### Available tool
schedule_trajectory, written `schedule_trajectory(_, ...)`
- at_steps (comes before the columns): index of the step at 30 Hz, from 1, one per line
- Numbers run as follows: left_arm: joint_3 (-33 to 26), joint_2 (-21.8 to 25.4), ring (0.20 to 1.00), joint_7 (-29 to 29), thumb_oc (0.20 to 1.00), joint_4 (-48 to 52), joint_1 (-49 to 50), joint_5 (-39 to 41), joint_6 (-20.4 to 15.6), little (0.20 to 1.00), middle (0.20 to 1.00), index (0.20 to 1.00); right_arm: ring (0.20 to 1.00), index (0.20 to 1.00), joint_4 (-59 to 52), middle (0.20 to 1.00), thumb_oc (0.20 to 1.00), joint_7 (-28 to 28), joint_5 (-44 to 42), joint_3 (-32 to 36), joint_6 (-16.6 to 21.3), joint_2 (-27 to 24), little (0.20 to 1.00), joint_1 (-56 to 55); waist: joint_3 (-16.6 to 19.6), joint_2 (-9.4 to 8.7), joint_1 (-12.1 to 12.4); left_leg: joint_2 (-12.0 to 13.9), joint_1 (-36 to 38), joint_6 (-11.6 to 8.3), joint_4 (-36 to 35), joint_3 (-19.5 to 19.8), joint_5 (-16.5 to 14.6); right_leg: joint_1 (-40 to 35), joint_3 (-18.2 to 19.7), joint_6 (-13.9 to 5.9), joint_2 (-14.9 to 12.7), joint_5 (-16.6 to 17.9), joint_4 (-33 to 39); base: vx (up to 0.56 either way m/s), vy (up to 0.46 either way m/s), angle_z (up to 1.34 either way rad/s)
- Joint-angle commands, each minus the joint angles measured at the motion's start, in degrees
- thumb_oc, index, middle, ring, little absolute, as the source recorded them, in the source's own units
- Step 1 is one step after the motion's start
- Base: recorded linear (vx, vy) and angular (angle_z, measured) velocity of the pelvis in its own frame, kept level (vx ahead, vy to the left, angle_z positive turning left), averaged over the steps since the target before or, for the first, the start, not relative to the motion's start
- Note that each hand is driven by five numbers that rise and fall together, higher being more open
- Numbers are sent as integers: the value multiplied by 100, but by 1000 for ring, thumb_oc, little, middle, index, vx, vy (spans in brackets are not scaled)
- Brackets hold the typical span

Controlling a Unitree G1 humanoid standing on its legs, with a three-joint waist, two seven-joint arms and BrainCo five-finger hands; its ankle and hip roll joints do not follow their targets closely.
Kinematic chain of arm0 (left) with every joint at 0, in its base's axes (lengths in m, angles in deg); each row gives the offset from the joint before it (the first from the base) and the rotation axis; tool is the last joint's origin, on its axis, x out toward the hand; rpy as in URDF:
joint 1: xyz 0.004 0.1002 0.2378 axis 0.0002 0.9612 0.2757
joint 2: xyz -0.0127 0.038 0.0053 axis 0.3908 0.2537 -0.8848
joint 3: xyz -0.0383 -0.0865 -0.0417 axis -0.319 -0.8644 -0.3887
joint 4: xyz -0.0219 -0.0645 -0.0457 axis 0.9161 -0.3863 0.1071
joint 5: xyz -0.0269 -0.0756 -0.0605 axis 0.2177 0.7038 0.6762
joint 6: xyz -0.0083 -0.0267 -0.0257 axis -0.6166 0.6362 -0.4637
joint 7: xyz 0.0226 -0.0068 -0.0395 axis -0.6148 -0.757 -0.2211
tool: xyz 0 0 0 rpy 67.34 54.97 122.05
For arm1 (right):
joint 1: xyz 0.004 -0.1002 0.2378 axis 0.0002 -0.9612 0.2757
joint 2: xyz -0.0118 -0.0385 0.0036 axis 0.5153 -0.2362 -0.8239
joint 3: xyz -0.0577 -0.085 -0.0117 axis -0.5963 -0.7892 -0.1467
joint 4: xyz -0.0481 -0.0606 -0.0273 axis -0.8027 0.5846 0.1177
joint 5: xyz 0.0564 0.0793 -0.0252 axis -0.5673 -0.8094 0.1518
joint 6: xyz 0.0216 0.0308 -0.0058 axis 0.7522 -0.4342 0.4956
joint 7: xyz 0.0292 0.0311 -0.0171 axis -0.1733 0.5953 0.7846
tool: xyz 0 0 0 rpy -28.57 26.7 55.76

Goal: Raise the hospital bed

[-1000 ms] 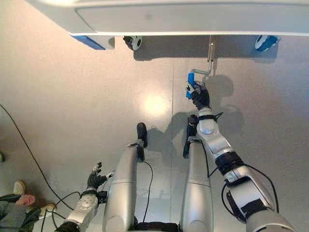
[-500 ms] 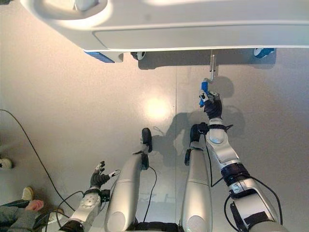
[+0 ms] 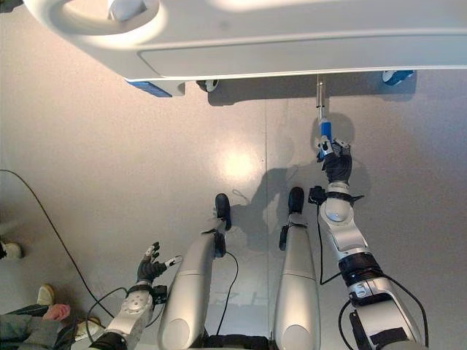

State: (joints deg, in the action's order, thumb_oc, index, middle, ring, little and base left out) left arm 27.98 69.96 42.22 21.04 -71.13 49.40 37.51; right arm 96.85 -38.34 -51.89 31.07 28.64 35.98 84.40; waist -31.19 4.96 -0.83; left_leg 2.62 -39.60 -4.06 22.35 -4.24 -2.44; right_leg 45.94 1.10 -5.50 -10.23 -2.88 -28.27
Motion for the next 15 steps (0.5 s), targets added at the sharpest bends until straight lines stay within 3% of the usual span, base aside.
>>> schedule_trajectory(1,-67,-74,1000,-99,1000,-1,371,-182,-93,1000,1000,1000,200,200,-1023,200,200,-1043,183,1399,1053,-992,200,33,140,29,-400,92,110,-181,17,46,283,-189,149,-227,120,169,109,0,0,0)
schedule_trajectory(7,-107,-44,1000,-175,1000,100,443,-213,-140,1000,1000,1000,200,200,-701,200,200,-1508,924,1470,554,-1405,200,8,140,25,-423,123,90,-200,-4,11,315,-121,188,-228,145,175,94,0,0,0)
schedule_trajectory(15,-37,-40,1000,-257,1000,152,510,-200,-155,1000,1000,1000,200,200,141,200,200,-1715,1548,1169,-91,-1917,200,254,140,13,-407,158,-105,-216,62,43,345,104,191,-187,210,134,-50,-3,-23,-7)
